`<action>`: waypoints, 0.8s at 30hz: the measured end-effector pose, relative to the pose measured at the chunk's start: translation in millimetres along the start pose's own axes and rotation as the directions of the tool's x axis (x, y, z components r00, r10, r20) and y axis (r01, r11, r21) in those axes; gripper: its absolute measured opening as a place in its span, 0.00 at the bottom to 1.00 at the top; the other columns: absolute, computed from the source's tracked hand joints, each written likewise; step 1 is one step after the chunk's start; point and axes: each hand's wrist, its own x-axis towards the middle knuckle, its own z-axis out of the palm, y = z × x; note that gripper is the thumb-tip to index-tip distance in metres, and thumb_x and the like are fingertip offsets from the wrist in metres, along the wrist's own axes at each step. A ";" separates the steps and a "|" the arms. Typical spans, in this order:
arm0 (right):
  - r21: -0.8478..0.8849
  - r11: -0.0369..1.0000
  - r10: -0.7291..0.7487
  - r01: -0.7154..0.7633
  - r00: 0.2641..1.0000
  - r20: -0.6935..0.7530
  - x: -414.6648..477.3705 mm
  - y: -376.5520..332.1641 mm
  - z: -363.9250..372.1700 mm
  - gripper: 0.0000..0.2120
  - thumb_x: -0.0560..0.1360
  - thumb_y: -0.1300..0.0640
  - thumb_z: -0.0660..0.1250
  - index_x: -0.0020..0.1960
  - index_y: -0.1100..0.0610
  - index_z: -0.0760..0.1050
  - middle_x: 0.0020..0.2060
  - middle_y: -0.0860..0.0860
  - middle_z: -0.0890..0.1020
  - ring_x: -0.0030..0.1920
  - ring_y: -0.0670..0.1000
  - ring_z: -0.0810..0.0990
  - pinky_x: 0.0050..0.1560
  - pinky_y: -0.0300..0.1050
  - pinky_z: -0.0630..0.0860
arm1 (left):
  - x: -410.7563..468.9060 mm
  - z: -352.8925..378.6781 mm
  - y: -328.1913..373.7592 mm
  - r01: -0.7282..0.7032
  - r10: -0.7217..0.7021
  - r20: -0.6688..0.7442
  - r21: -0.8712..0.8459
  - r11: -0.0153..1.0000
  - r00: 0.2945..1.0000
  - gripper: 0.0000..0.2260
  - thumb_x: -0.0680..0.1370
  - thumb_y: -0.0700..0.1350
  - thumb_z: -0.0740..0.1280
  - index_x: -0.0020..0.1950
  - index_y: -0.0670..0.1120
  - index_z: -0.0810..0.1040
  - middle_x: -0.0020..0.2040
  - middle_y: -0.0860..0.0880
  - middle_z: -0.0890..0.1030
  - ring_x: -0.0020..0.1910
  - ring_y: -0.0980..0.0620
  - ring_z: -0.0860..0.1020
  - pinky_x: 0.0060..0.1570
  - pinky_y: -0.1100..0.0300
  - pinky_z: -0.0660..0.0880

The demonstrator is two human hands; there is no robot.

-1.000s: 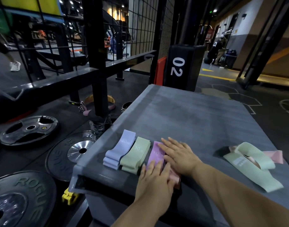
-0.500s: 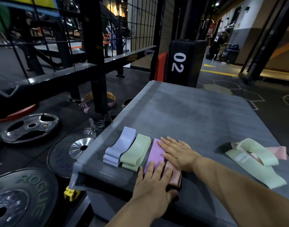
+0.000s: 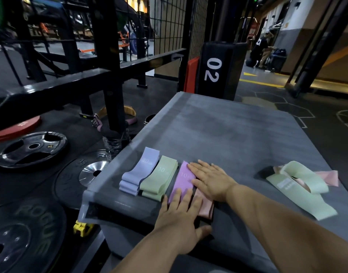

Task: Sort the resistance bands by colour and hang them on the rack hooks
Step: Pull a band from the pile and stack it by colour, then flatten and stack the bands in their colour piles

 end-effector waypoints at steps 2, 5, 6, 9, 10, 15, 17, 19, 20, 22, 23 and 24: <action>0.018 1.000 0.003 -0.003 1.000 -0.003 0.9 0.2 -0.8 0.27 0.83 0.43 0.46 0.79 0.46 0.43 0.78 0.42 0.47 0.78 0.45 0.42 0.77 0.49 0.41 | -0.2 -1.7 0.7 0.007 -0.008 0.009 0.014 1.000 1.000 0.35 0.78 0.67 0.49 0.77 0.56 0.36 0.77 0.53 0.32 0.75 0.47 0.31 0.72 0.43 0.33; 0.023 1.000 0.009 -0.009 1.000 0.006 1.3 -0.6 -2.7 0.27 0.83 0.42 0.46 0.79 0.44 0.42 0.78 0.41 0.46 0.78 0.45 0.41 0.77 0.51 0.41 | 0.4 -2.9 1.2 0.023 -0.024 0.026 0.016 1.000 0.999 0.35 0.78 0.68 0.48 0.77 0.56 0.36 0.77 0.53 0.33 0.75 0.47 0.32 0.72 0.42 0.33; 0.005 1.000 0.014 -0.014 1.000 0.013 0.9 -0.8 -3.4 0.27 0.83 0.42 0.45 0.79 0.44 0.42 0.78 0.41 0.45 0.78 0.45 0.41 0.77 0.52 0.40 | 0.4 -3.9 1.5 0.026 -0.026 0.026 0.011 1.000 0.999 0.35 0.78 0.68 0.48 0.77 0.56 0.36 0.77 0.53 0.33 0.76 0.47 0.32 0.72 0.42 0.33; -0.087 0.996 0.036 -0.036 0.999 -0.008 -0.1 -1.9 -4.4 0.27 0.82 0.40 0.44 0.78 0.42 0.41 0.78 0.41 0.41 0.78 0.47 0.38 0.76 0.59 0.38 | 0.0 -8.3 3.0 0.035 -0.034 0.016 -0.014 0.999 0.999 0.34 0.78 0.68 0.48 0.78 0.56 0.39 0.78 0.54 0.36 0.76 0.48 0.33 0.72 0.42 0.33; -0.109 0.993 0.041 -0.044 0.999 -0.028 -0.9 -2.7 -4.6 0.27 0.81 0.39 0.43 0.78 0.41 0.41 0.78 0.41 0.40 0.77 0.47 0.37 0.76 0.60 0.38 | 0.1 -9.6 3.5 0.037 -0.037 0.009 -0.024 0.999 0.999 0.33 0.78 0.68 0.48 0.78 0.57 0.39 0.78 0.54 0.36 0.76 0.48 0.34 0.72 0.42 0.33; -0.038 0.996 0.069 -0.078 0.978 -0.196 -14.0 -4.8 -8.0 0.38 0.68 0.34 0.28 0.78 0.39 0.43 0.78 0.42 0.38 0.78 0.49 0.37 0.75 0.59 0.40 | -0.5 -16.4 8.8 0.042 -0.046 -0.100 -0.041 0.998 0.994 0.32 0.79 0.67 0.49 0.78 0.58 0.42 0.79 0.54 0.41 0.77 0.49 0.37 0.72 0.40 0.34; 0.044 0.994 0.107 -0.099 0.961 -0.257 -25.9 -0.5 -8.3 0.41 0.66 0.34 0.28 0.78 0.40 0.48 0.78 0.42 0.42 0.78 0.48 0.39 0.75 0.56 0.42 | -1.6 -22.5 14.7 0.035 -0.039 -0.145 -0.035 0.999 0.989 0.32 0.78 0.67 0.49 0.78 0.58 0.43 0.79 0.53 0.42 0.77 0.49 0.38 0.72 0.42 0.34; 0.110 0.986 0.154 -0.127 0.944 -0.292 -43.3 5.9 -5.4 0.41 0.67 0.34 0.30 0.77 0.41 0.56 0.78 0.43 0.48 0.78 0.46 0.44 0.75 0.52 0.45 | -2.0 -29.4 22.5 0.030 -0.036 -0.182 -0.031 0.999 0.983 0.31 0.79 0.66 0.50 0.79 0.57 0.46 0.79 0.53 0.44 0.78 0.49 0.39 0.73 0.43 0.36; 0.134 0.980 0.181 -0.146 0.935 -0.305 -53.6 9.6 -3.1 0.41 0.68 0.34 0.31 0.75 0.42 0.59 0.78 0.43 0.53 0.78 0.46 0.47 0.74 0.51 0.48 | -1.5 -31.9 27.4 0.020 -0.026 -0.203 -0.029 0.999 0.979 0.31 0.79 0.65 0.51 0.79 0.56 0.48 0.80 0.52 0.45 0.78 0.49 0.39 0.74 0.44 0.38; 0.172 0.965 0.246 -0.200 0.917 -0.314 -78.8 21.2 4.8 0.36 0.71 0.34 0.37 0.72 0.43 0.64 0.75 0.43 0.60 0.77 0.47 0.52 0.72 0.50 0.53 | 1.0 -34.1 41.4 -0.025 0.018 -0.246 -0.024 0.999 0.969 0.30 0.79 0.64 0.52 0.78 0.55 0.51 0.79 0.52 0.49 0.78 0.49 0.43 0.75 0.47 0.42; 0.177 0.957 0.277 -0.231 0.909 -0.312 -91.2 27.6 8.9 0.30 0.75 0.35 0.42 0.71 0.43 0.65 0.74 0.43 0.62 0.76 0.47 0.55 0.72 0.49 0.54 | 2.4 -33.6 48.4 -0.053 0.045 -0.267 -0.022 0.998 0.963 0.29 0.80 0.63 0.52 0.78 0.54 0.53 0.79 0.52 0.51 0.78 0.49 0.46 0.75 0.49 0.44; 0.179 0.945 0.318 -0.273 0.896 -0.309 -105.9 36.7 14.8 0.25 0.78 0.38 0.49 0.71 0.44 0.66 0.72 0.43 0.64 0.74 0.48 0.57 0.71 0.49 0.54 | 4.3 -32.1 58.2 -0.088 0.079 -0.286 -0.017 0.996 0.955 0.27 0.80 0.62 0.53 0.77 0.54 0.56 0.78 0.52 0.55 0.77 0.50 0.50 0.74 0.51 0.48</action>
